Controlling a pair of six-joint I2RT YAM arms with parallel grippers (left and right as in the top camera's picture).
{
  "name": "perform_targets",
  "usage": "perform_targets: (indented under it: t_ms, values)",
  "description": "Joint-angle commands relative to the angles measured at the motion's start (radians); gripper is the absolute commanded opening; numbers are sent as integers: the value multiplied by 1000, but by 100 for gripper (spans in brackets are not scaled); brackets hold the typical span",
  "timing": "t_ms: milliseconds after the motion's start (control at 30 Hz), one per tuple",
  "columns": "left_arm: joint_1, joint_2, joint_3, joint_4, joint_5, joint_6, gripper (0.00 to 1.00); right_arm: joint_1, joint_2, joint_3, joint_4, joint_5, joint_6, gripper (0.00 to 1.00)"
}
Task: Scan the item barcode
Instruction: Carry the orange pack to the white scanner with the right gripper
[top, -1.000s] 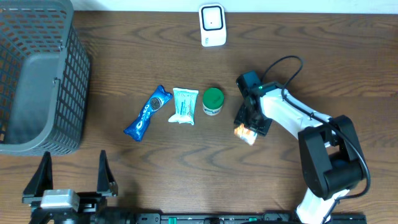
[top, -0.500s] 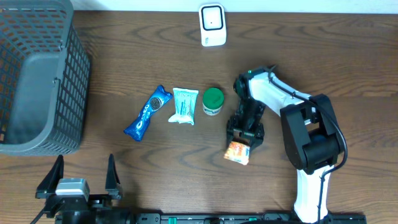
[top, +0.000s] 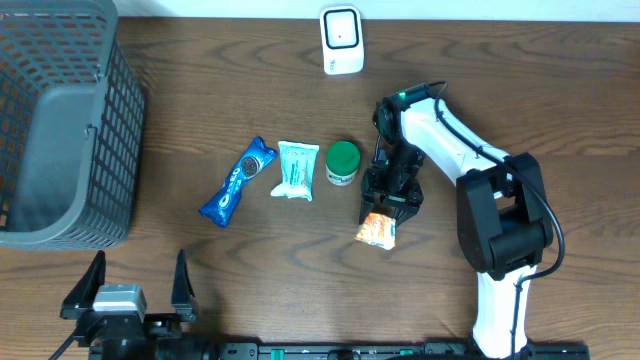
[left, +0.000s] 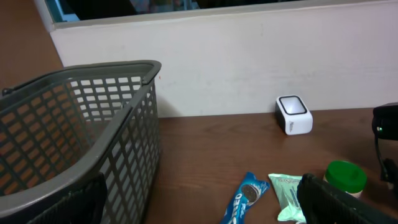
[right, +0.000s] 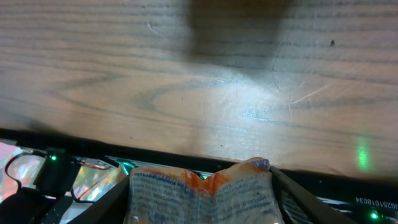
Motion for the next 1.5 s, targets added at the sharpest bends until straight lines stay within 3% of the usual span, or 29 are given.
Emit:
perform_targets:
  t_ms: [0, 200, 367, 600, 1000, 1333, 1467]
  values:
    - [3, -7, -1, 0, 16, 9, 98, 0, 0, 25, -22, -29, -16, 57]
    - [3, -7, -1, 0, 16, 9, 98, -1, 0, 108, -65, -27, -27, 57]
    - [3, -7, -1, 0, 16, 9, 98, -2, 0, 275, -70, 10, -30, 57]
    - [3, -7, -1, 0, 16, 9, 98, -5, 0, 508, 74, 192, -30, 56]
    - [3, -7, -1, -30, 16, 9, 98, -4, 2, 546, 627, 538, -60, 56]
    - [3, -7, -1, -368, 16, 9, 98, -13, 117, 542, 1109, 643, -112, 59]
    - [3, -6, -3, -373, 16, 10, 98, -8, 179, 542, 1237, 643, -129, 60]
